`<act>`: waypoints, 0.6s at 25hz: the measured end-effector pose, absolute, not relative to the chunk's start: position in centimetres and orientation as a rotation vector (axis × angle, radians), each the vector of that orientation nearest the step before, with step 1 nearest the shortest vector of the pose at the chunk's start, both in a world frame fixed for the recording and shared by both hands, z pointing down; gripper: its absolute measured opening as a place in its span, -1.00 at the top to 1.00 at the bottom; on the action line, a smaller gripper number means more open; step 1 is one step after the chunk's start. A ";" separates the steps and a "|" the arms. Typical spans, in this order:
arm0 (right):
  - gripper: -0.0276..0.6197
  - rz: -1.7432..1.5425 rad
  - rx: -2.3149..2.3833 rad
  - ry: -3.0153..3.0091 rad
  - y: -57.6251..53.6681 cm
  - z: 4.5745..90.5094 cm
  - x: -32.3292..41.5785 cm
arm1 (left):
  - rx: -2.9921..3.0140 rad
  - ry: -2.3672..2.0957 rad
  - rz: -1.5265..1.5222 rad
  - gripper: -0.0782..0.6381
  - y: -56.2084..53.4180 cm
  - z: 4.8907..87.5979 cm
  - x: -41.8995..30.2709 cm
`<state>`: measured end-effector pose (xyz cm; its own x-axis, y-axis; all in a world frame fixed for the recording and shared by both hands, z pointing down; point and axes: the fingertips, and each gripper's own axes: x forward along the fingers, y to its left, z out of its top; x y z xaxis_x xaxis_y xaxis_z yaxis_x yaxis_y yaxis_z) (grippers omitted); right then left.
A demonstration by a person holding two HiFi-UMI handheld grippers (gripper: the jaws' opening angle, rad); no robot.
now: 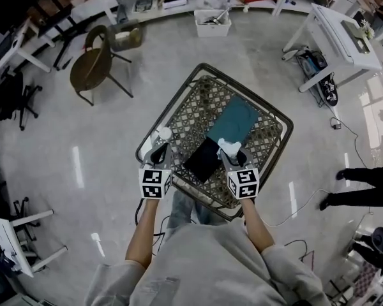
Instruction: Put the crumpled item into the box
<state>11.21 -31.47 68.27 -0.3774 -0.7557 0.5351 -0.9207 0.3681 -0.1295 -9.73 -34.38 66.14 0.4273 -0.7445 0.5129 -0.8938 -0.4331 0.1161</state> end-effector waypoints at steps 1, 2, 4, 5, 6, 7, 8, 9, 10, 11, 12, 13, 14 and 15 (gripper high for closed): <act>0.41 0.595 1.458 -2.236 -31.4 68.7 11.0 | 2.310 -1.388 0.555 0.76 -34.5 66.6 -9.8; 0.41 0.607 1.455 -2.224 -31.3 69.3 10.9 | 2.306 -1.376 0.558 0.76 -34.6 67.0 -9.9; 0.41 0.629 1.444 -2.198 -30.9 70.4 10.7 | 2.297 -1.350 0.567 0.76 -34.5 68.0 -9.9; 0.41 0.639 1.436 -2.186 -30.7 71.0 10.5 | 2.293 -1.339 0.571 0.76 -34.5 68.5 -9.9; 0.41 0.647 1.427 -2.177 -30.6 71.6 10.4 | 2.288 -1.329 0.574 0.76 -34.5 69.0 -10.0; 0.41 0.653 1.419 -2.169 -30.6 72.2 10.2 | 2.282 -1.320 0.577 0.76 -34.6 69.6 -10.0; 0.41 0.659 1.409 -2.162 -30.6 72.8 10.0 | 2.275 -1.311 0.582 0.76 -34.6 70.2 -10.1; 0.41 0.667 1.400 -2.156 -30.4 73.4 9.8 | 2.268 -1.301 0.587 0.76 -34.5 70.8 -10.1; 0.41 0.675 1.391 -2.149 -30.2 73.9 9.6 | 2.262 -1.291 0.593 0.76 -34.4 71.4 -10.2; 0.41 0.683 1.381 -2.142 -30.0 74.5 9.3 | 2.257 -1.283 0.597 0.76 -34.3 71.9 -10.2; 0.41 0.688 1.368 -2.134 -29.8 75.0 9.1 | 2.252 -1.276 0.599 0.76 -34.2 72.3 -10.3; 0.41 0.687 1.353 -2.127 -29.7 75.5 8.9 | 2.247 -1.272 0.601 0.76 -34.2 72.7 -10.3; 0.41 0.682 1.334 -2.121 -29.5 76.0 8.6 | 2.241 -1.269 0.603 0.76 -34.1 73.0 -10.4; 0.41 0.671 1.310 -2.114 -29.2 76.6 8.3 | 2.236 -1.266 0.606 0.76 -34.0 73.4 -10.5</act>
